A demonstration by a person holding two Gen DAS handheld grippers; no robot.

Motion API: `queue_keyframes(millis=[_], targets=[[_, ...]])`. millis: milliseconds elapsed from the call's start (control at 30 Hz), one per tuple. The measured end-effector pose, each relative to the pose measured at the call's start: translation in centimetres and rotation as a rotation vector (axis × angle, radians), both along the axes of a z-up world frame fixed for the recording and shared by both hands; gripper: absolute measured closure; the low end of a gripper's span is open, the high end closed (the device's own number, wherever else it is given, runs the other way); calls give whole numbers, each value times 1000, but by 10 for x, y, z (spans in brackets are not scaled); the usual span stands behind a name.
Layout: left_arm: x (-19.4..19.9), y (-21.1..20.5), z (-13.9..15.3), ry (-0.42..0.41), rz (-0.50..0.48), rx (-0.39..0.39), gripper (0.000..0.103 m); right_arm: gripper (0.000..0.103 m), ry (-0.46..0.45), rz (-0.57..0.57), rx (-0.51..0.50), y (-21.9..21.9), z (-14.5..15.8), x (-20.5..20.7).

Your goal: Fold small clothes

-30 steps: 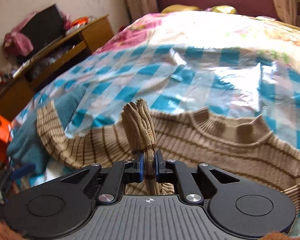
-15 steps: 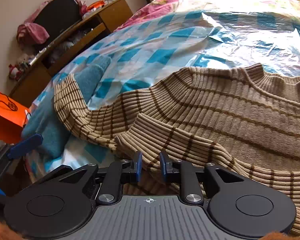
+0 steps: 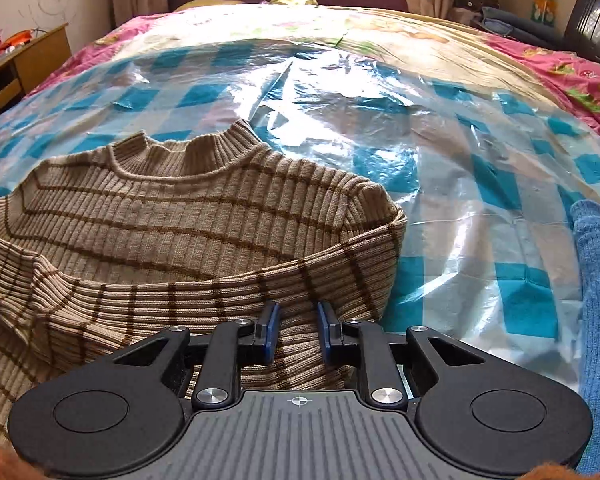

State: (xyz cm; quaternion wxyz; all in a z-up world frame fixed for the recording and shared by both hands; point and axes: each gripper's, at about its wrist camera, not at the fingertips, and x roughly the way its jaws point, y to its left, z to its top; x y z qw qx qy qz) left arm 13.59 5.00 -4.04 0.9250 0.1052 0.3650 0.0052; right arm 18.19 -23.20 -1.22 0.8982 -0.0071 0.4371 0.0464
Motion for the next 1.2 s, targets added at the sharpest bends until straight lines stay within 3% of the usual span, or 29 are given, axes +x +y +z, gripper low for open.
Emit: queue_keyframes(millis=[67,167,267,533,700,833,967,1200], targets=[[-1,8,-12,32,8,-9,0,85,1,-17,16,-3,1,0],[-3,14,-4,18,35,-38,0,82,-15,-19,6,0,7,-3],[-3,17,1,-10,65,-36,1,78,-49,8,58,9,18,-13],[0,33,3,-10,139,9,1,76,-42,266,104,74,25,-22],[-11,50,13,-25,186,-26,1,75,-27,396,118,123,14,-18],[-22,62,20,-36,218,-65,1,58,-29,498,130,156,8,-20],[-36,75,27,-42,246,-88,1,50,-45,548,97,177,2,-22],[-55,103,38,-59,300,-130,1,50,-87,587,48,182,10,-32]])
